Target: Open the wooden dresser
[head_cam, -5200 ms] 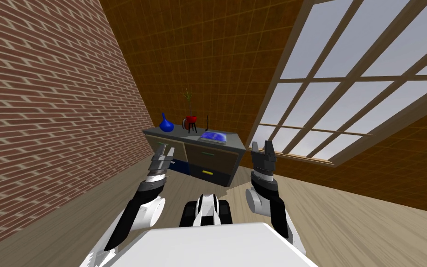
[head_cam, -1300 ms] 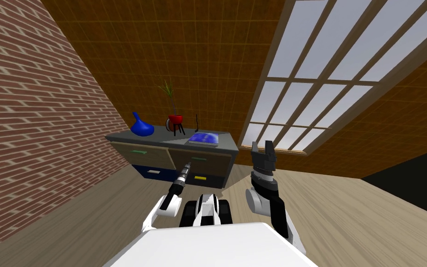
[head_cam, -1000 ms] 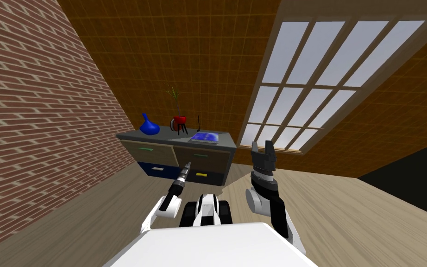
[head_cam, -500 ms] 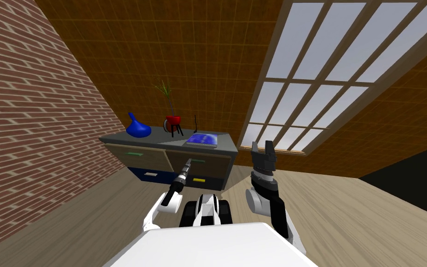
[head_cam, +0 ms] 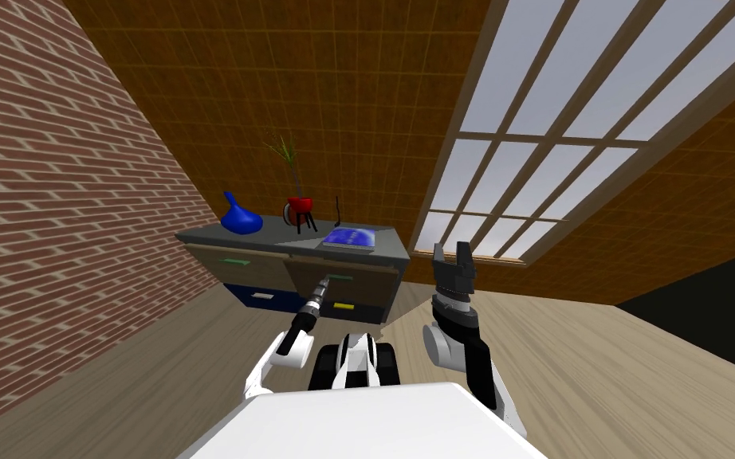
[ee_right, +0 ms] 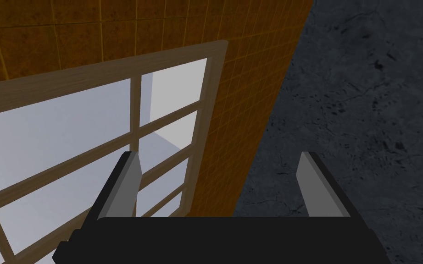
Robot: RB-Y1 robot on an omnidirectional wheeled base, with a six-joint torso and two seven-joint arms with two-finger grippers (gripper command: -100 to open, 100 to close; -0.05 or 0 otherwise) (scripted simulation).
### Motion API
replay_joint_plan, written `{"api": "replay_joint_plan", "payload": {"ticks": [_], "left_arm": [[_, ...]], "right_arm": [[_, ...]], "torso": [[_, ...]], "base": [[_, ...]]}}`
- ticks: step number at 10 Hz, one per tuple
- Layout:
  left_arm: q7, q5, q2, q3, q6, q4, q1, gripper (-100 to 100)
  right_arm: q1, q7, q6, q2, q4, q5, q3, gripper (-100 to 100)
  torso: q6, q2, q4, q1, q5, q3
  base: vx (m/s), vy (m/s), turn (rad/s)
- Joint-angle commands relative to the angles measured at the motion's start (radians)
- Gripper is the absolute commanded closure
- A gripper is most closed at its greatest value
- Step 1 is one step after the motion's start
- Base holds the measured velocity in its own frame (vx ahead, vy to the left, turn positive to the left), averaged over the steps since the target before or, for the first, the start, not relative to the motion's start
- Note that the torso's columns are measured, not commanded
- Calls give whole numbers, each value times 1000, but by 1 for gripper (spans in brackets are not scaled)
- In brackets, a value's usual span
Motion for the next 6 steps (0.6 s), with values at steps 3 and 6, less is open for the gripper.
{"api": "replay_joint_plan", "payload": {"ticks": [3, 6], "left_arm": [[2, 0, 10, -13, 10, -24, 31, 100], [3, 0, 18, -25, 8, -51, 53, 100]], "right_arm": [[0, 0, 0, 0, 0, 0, 0, 0], [0, 0, 0, 0, 0, 0, 0, 0]], "torso": [[1, -12, -1, -4, -2, -7], [1, -6, -2, 0, 0, -4]], "base": [[-135, -3, 21], [-201, 30, 19]]}}
